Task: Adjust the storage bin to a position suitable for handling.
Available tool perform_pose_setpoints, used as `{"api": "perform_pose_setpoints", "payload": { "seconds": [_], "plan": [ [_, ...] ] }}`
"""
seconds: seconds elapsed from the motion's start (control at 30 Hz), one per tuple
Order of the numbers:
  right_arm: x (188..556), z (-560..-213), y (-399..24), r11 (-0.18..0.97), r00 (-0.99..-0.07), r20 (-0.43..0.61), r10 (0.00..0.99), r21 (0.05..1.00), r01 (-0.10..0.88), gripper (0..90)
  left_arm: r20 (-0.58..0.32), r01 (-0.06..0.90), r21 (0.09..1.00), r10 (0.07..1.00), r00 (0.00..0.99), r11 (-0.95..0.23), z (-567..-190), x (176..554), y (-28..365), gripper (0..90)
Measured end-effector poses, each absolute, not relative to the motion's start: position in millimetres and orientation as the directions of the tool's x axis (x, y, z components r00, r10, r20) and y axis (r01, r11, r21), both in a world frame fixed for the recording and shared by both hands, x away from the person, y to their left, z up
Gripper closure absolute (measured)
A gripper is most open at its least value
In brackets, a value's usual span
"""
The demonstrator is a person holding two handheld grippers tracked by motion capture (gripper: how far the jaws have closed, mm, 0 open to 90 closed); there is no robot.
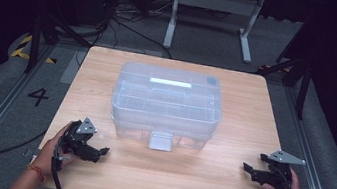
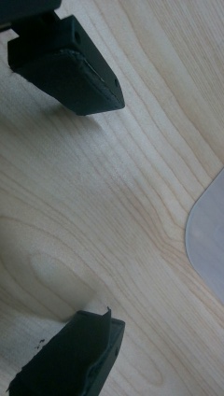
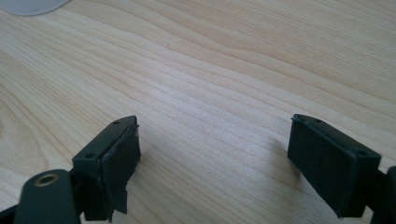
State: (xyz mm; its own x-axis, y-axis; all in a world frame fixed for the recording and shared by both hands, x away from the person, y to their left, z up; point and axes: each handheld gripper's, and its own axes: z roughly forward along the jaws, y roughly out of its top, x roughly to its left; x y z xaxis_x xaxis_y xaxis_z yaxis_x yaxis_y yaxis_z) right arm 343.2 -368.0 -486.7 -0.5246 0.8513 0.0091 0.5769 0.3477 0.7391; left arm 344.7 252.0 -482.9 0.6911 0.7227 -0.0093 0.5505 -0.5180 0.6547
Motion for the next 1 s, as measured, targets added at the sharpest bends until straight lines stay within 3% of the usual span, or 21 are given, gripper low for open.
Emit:
{"api": "perform_pose_setpoints", "payload": {
  "seconds": [0.47, 0.53, 1.0],
  "plan": [
    [343.9, -486.5, -369.3, 0.335, -0.494, -0.004, 0.869, 0.741, 0.583, 17.3, -0.013, 0.552, 0.650, 0.719, 0.695, -0.522, -482.5, 341.9, 258.2, 0.3],
    [342.4, -485.4, -369.7, 0.331, -0.478, -0.021, 0.878, 0.749, 0.575, 23.5, -0.014, 0.552, 0.650, 0.718, 0.696, -0.523, -482.5, 341.7, 258.3, 0.3],
    [348.9, -479.9, -366.9, 0.374, -0.515, -0.050, 0.856, 0.748, 0.549, 27.5, -0.017, 0.545, 0.654, 0.710, 0.704, -0.524, -483.0, 342.4, 259.2, 0.1]
  ]
}}
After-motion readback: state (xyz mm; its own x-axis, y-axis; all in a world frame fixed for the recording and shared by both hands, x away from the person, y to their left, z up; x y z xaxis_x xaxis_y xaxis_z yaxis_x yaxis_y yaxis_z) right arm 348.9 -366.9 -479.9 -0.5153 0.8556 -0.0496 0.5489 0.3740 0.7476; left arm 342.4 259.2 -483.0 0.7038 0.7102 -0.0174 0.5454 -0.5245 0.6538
